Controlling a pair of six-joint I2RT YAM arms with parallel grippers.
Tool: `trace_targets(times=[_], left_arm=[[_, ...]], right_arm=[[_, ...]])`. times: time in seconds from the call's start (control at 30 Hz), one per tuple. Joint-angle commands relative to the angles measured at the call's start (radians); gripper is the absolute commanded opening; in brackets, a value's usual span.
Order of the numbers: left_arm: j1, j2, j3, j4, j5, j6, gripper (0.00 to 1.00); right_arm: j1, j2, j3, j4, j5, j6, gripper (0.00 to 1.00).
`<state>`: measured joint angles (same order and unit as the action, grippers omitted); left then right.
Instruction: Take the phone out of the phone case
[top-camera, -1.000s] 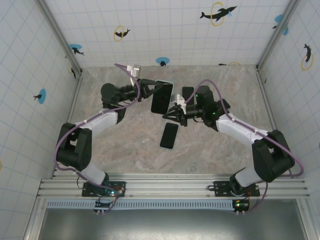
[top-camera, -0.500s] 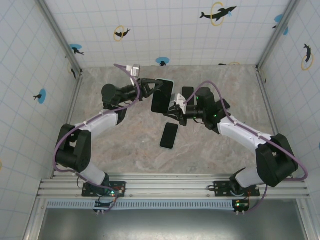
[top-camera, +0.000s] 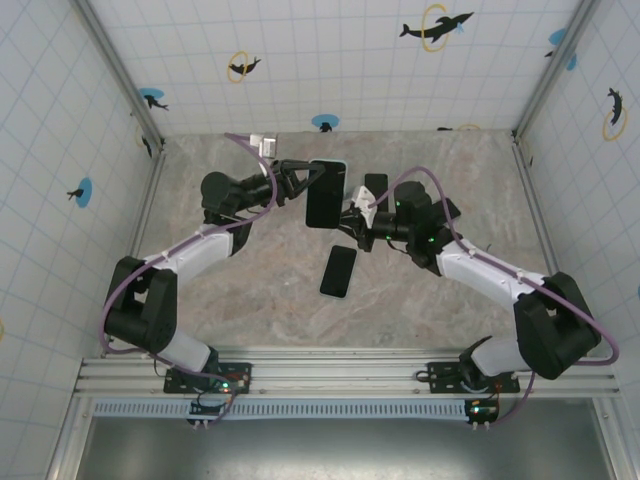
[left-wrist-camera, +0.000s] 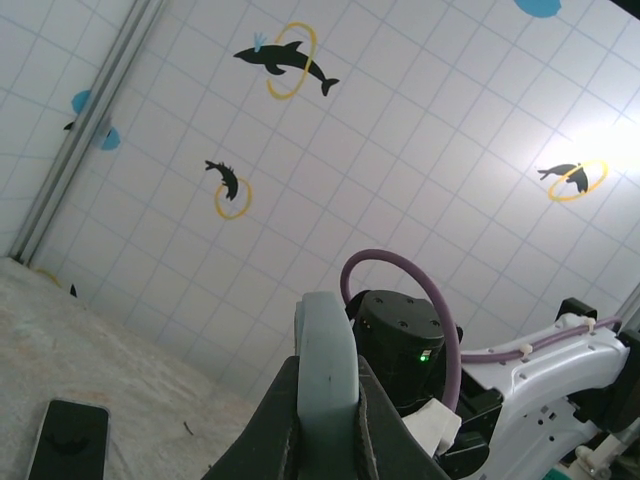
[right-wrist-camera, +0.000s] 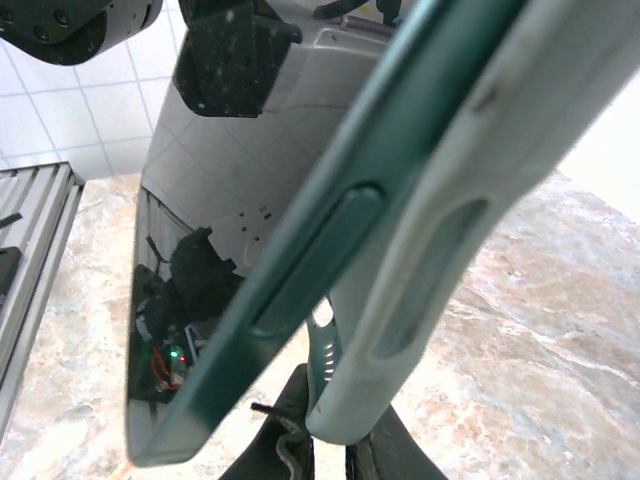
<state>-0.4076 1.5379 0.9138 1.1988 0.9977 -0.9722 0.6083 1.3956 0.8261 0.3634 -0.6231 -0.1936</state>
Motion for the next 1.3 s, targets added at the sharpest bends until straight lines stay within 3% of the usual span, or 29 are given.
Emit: trace_targets(times=[0.0,0.13,0.3,0.47,0.63,1.03,1.27], left_arm=[[-0.044,-0.006,-0.011,-0.041,0.067,-0.006,0.00],[-0.044,0.005,-0.010,-0.041,0.046,-0.006,0.00],[-0.043,0.010,-0.007,-0.039,0.002,-0.020,0.00],[-0.043,0.008,-0.014,-0.142,-0.198,-0.066,0.00],[-0.045,-0.008,-0.060,-0.158,-0.405,-0.207,0.00],[-0.112,-0.091,-0.180,-0.190,-0.754,-0.320,0.00],[-0.134,-0.114,-0.249,-0.186,-0.887,-0.371,0.00]], right_arm=[[-0.021,-0.045,0.005,0.266,-0.068,0.128,0.18],[-0.024,-0.029,-0.017,0.377,-0.167,0.254,0.27],[-0.025,-0.015,-0.022,0.417,-0.202,0.329,0.32],[-0.026,0.001,-0.037,0.483,-0.208,0.485,0.36],[-0.026,0.024,-0.065,0.577,-0.177,0.707,0.36],[0.022,0.080,-0.141,0.760,0.054,1.285,0.37],[0.063,0.056,-0.170,0.753,0.208,1.397,0.34]])
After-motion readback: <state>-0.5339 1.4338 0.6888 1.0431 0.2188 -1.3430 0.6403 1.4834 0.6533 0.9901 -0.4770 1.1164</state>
